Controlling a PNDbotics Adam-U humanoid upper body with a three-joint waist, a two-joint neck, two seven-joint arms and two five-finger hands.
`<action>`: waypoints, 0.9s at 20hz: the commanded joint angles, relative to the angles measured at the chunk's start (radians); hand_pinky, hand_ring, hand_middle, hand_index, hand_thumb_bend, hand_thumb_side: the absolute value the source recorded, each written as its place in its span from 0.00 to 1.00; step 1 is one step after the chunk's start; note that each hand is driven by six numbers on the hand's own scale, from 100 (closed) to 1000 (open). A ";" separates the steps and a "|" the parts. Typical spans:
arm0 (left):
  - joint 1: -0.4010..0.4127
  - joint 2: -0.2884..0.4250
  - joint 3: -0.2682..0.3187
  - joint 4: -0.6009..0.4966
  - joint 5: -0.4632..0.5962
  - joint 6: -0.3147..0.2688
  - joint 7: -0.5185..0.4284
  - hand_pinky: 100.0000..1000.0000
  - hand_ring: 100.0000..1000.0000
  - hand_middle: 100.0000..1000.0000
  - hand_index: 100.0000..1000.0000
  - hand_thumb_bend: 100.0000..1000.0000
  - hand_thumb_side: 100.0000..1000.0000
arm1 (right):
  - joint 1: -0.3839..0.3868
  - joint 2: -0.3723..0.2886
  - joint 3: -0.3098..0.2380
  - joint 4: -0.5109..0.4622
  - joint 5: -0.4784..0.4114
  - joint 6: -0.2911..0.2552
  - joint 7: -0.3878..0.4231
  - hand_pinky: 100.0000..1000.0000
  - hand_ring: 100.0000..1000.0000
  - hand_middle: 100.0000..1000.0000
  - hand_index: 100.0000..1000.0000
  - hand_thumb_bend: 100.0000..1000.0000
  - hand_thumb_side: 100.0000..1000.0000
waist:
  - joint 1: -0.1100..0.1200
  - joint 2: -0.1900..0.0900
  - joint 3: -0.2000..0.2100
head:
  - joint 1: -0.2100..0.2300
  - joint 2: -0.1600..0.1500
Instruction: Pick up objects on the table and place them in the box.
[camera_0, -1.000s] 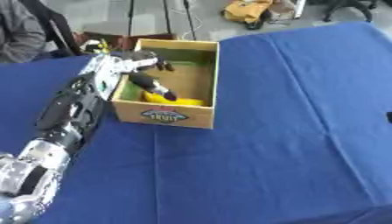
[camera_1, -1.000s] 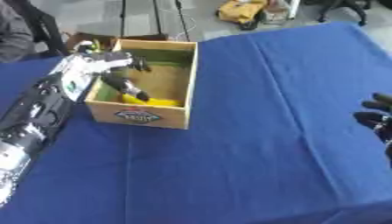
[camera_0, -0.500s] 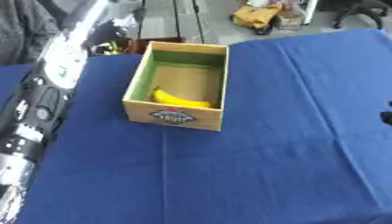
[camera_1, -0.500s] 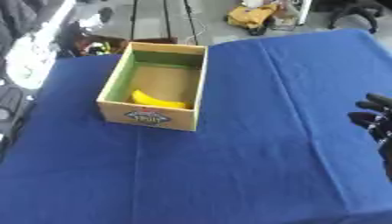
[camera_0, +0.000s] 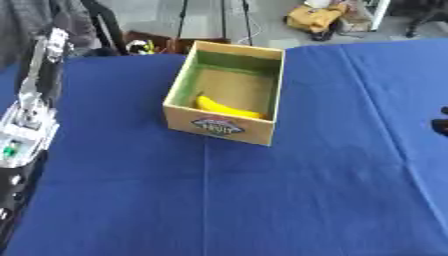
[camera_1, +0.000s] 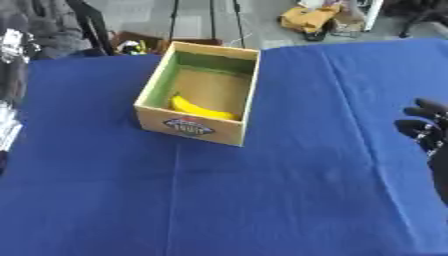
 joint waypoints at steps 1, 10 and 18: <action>0.027 -0.019 0.031 -0.049 0.042 0.029 0.000 0.75 0.76 0.71 0.67 0.51 0.99 | -0.003 -0.021 -0.009 -0.012 -0.006 0.000 -0.003 0.79 0.64 0.64 0.76 0.00 1.00 | -0.005 -0.016 0.007 | 0.000 0.012; 0.078 -0.075 0.049 -0.069 0.060 0.050 -0.001 0.74 0.76 0.70 0.66 0.51 0.99 | -0.002 -0.015 -0.009 -0.012 -0.007 -0.001 -0.002 0.79 0.64 0.64 0.76 0.00 1.00 | -0.012 -0.013 0.014 | -0.003 0.018; 0.092 -0.088 0.047 -0.069 0.060 0.052 -0.005 0.74 0.75 0.70 0.65 0.51 1.00 | -0.003 -0.015 -0.010 -0.013 -0.007 0.000 -0.001 0.79 0.64 0.64 0.76 0.00 1.00 | -0.012 -0.009 0.011 | -0.004 0.015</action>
